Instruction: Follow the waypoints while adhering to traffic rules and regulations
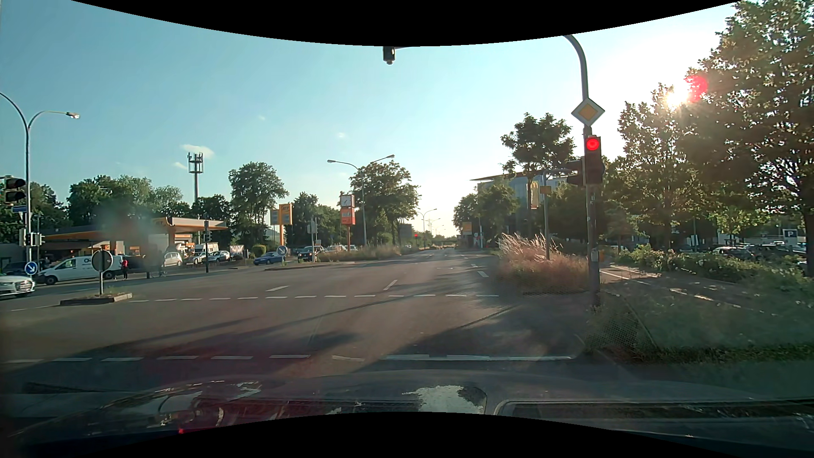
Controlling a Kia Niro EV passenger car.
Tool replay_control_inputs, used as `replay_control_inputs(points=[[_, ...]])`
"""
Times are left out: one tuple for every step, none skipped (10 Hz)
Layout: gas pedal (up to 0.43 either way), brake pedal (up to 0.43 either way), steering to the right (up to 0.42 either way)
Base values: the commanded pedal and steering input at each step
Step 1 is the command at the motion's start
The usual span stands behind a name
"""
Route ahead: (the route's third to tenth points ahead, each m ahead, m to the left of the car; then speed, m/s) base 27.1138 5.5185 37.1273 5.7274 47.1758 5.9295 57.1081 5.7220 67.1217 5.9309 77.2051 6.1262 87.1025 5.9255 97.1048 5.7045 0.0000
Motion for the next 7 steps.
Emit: replay_control_inputs(points=[[0.0,0.244,0.015],[0.0,0.244,0.015],[0.0,0.244,0.015],[0.0,0.244,0.015],[0.0,0.244,0.015],[0.0,0.244,0.015],[0.0,0.244,0.015]])
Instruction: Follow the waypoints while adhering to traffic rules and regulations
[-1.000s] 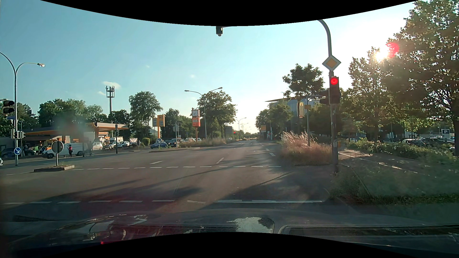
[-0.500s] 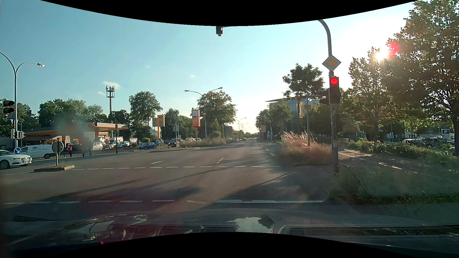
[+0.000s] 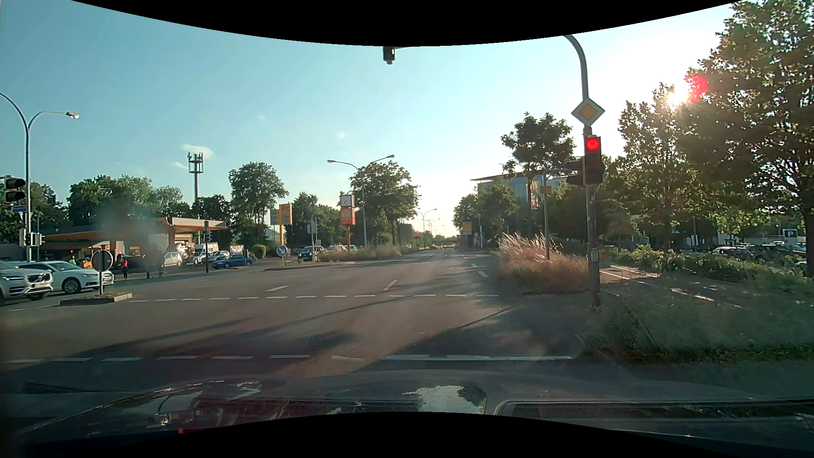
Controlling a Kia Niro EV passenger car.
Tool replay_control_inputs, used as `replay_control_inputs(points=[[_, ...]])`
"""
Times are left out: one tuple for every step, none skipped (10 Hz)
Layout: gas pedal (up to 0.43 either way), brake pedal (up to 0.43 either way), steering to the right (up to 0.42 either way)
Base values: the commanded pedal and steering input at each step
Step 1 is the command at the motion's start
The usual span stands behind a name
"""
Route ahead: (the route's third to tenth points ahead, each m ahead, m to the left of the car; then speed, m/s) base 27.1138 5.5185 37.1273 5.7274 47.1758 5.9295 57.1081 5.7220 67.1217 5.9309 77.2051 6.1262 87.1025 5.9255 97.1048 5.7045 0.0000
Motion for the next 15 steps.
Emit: replay_control_inputs(points=[[0.0,0.244,0.015],[0.0,0.244,0.015],[0.0,0.244,0.015],[0.0,0.244,0.015],[0.0,0.244,0.015],[0.0,0.244,0.015],[0.0,0.244,0.015],[0.0,0.244,0.015],[0.0,0.244,0.015],[0.0,0.244,0.015],[0.0,0.244,0.015],[0.0,0.244,0.015],[0.0,0.244,0.015],[0.0,0.244,0.015],[0.0,0.244,0.015]])
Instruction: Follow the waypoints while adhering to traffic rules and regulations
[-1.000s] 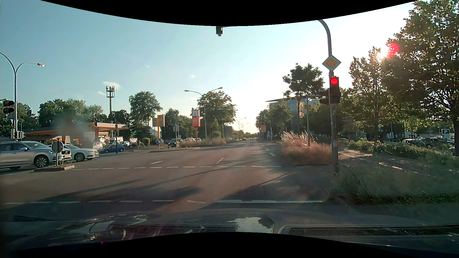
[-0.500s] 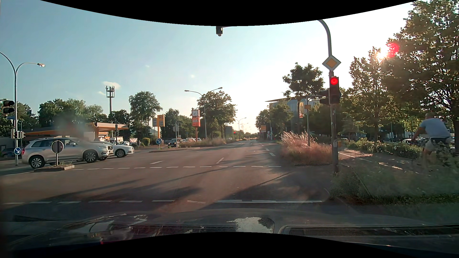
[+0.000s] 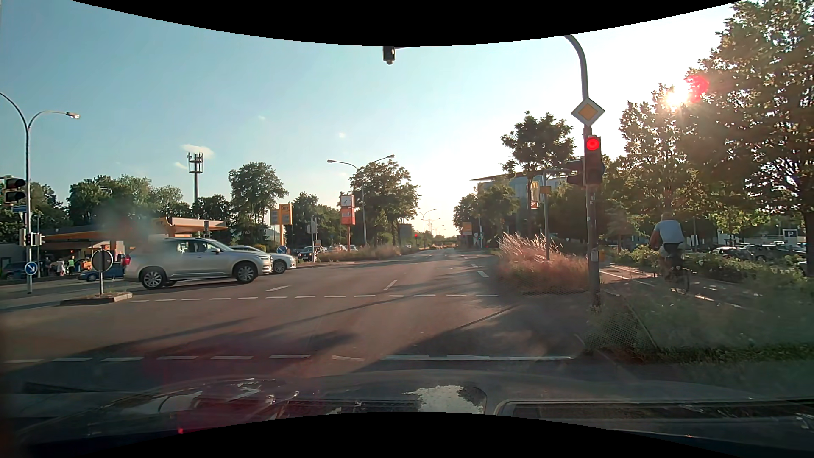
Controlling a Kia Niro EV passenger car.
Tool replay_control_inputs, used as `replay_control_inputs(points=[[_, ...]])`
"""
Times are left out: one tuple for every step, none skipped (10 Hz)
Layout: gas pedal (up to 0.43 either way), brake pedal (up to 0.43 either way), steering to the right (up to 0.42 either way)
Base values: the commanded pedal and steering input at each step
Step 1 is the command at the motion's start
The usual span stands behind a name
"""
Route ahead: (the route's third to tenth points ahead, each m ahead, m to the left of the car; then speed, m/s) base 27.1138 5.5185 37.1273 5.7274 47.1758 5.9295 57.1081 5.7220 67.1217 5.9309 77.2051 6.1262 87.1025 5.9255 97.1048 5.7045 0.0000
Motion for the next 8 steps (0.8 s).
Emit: replay_control_inputs(points=[[0.0,0.244,0.015],[0.0,0.244,0.015],[0.0,0.244,0.015],[0.0,0.244,0.015],[0.0,0.244,0.015],[0.0,0.244,0.015],[0.0,0.244,0.015],[0.0,0.244,0.015]])
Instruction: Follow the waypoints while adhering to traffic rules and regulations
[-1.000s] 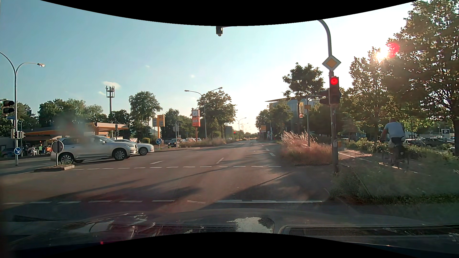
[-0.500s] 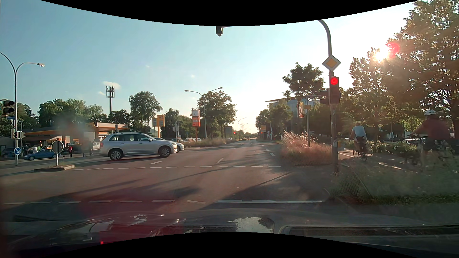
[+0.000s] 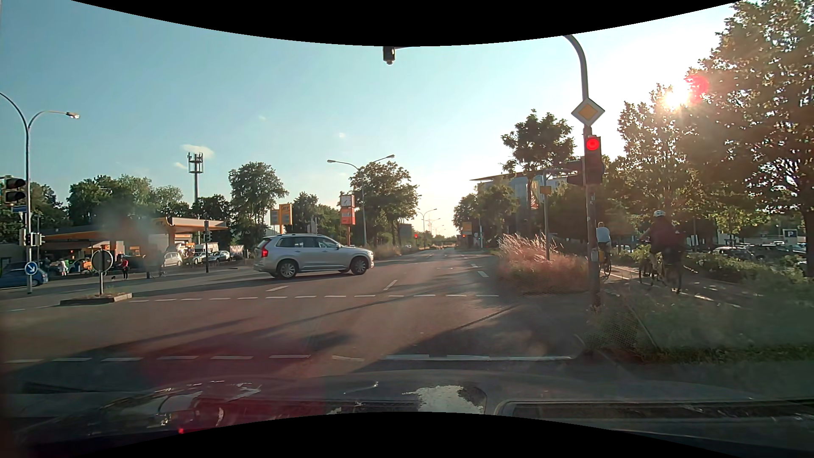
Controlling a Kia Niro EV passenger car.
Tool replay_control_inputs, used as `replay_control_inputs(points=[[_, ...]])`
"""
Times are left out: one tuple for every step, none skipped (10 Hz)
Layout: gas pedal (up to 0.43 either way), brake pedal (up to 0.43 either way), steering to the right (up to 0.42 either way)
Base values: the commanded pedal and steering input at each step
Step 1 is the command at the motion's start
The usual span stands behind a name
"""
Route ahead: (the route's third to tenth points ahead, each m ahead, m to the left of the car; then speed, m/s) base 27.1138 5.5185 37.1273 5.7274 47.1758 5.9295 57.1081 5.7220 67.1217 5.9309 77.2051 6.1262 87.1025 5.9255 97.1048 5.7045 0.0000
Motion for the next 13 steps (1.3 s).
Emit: replay_control_inputs(points=[[0.0,0.244,0.015],[0.0,0.244,0.015],[0.0,0.244,0.015],[0.0,0.244,0.015],[0.0,0.244,0.015],[0.0,0.244,0.015],[0.0,0.244,0.015],[0.0,0.244,0.015],[0.0,0.244,0.015],[0.0,0.244,0.015],[0.0,0.244,0.015],[0.0,0.244,0.015],[0.0,0.244,0.015]])
